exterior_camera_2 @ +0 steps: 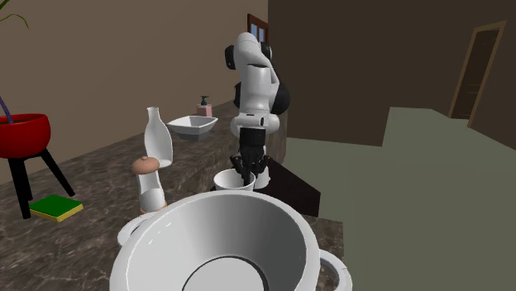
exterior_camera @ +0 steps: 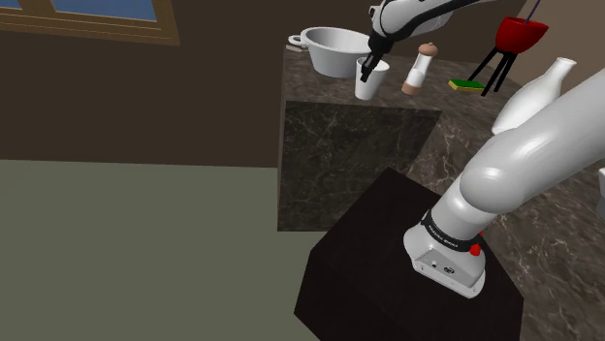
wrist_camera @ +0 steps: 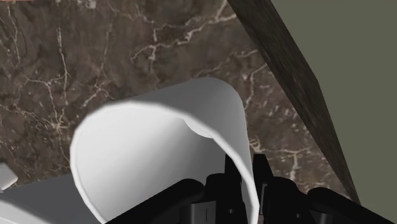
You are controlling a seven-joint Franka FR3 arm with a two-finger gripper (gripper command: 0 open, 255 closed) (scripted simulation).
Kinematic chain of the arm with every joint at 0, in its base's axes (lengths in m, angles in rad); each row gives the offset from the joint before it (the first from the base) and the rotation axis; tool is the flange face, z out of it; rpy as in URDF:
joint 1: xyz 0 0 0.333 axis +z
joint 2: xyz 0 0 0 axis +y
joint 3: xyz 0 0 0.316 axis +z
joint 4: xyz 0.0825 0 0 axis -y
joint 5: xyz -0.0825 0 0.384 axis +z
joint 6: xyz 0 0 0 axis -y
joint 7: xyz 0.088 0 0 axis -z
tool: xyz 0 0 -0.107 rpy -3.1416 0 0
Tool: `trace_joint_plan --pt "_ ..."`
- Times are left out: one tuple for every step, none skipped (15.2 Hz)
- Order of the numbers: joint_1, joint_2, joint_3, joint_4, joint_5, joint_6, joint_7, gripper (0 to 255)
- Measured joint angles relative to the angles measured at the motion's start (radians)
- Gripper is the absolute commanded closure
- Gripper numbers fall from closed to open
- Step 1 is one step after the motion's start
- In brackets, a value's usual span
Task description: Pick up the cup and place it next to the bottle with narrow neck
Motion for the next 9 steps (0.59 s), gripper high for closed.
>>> trace_joint_plan --pt "0.001 -0.003 0.002 0.011 0.002 -0.013 -0.001 255" --pt "0.001 -0.011 0.003 0.018 0.002 -0.028 -0.003 255" --pt "0.001 -0.017 0.004 0.023 0.002 -0.039 -0.004 255" --pt "0.002 -0.02 0.006 0.034 0.004 -0.053 -0.005 255" --pt "0.002 -0.029 0.009 0.039 0.003 -0.066 -0.004 255" --pt "0.002 -0.034 0.01 0.047 0.004 -0.08 -0.006 255" --pt "0.003 -0.035 0.009 0.059 0.007 -0.093 -0.01 255" --pt "0.004 -0.038 0.012 0.073 0.009 -0.11 -0.01 255" --pt "0.005 -0.043 0.014 0.084 0.01 -0.125 -0.012 255"
